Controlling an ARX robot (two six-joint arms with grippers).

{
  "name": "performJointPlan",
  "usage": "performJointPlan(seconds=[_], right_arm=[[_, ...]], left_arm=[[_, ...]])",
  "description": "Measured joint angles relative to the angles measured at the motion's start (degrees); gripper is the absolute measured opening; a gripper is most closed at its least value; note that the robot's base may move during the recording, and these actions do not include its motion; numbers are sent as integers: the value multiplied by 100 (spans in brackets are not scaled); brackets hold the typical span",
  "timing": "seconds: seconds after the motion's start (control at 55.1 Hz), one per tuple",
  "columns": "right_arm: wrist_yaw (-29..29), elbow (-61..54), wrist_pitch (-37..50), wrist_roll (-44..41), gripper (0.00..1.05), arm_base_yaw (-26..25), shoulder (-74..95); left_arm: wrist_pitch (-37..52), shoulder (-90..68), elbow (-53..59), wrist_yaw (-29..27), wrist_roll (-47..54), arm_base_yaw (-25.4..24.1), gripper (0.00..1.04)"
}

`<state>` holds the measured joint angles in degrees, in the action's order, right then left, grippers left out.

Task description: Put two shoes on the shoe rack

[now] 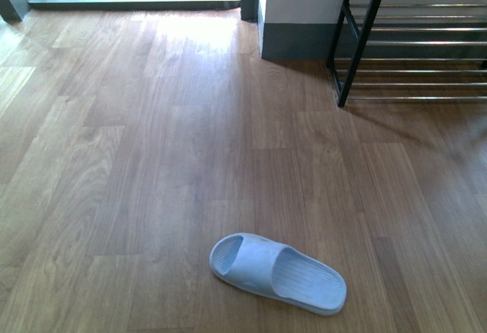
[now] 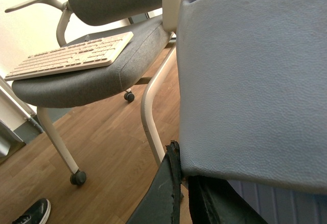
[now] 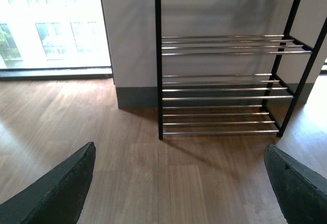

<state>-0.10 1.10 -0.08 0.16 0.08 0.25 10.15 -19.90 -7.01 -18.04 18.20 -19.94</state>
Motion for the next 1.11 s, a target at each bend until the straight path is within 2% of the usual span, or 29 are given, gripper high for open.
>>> performJointPlan(seconds=[0.018, 0.109, 0.145, 0.254, 0.454, 0.544, 0.689, 0.762, 0.907, 1.107], right_arm=[[-35, 0, 0, -11, 96, -7, 7], [-903, 2, -52, -258, 96, -162, 160], [-1010, 2, 22, -332, 96, -83, 330], [-651, 2, 905, -525, 96, 249, 1305], [192, 133, 3733, -953, 96, 927, 5005], [337, 599, 4957, -1126, 96, 1150, 7353], [212, 1447, 5928, -1141, 96, 1436, 10347], [140, 1880, 6266, -1154, 96, 1659, 11718], [-284, 2426, 6299, -1088, 96, 2013, 13101], [-116, 3530, 6798, -1460, 96, 2155, 14362]], left_arm=[[0, -2, 2, 2, 0, 0, 2], [0, -2, 2, 4, 0, 0, 2], [0, 0, 2, 11, 2, 0, 2], [0, -2, 2, 13, 2, 0, 2], [0, 2, 2, 11, 0, 0, 2], [0, 2, 2, 9, 0, 0, 2], [0, 2, 2, 9, 0, 0, 2], [0, 2, 2, 9, 0, 0, 2], [0, 2, 2, 9, 0, 0, 2], [0, 2, 2, 9, 0, 0, 2]])
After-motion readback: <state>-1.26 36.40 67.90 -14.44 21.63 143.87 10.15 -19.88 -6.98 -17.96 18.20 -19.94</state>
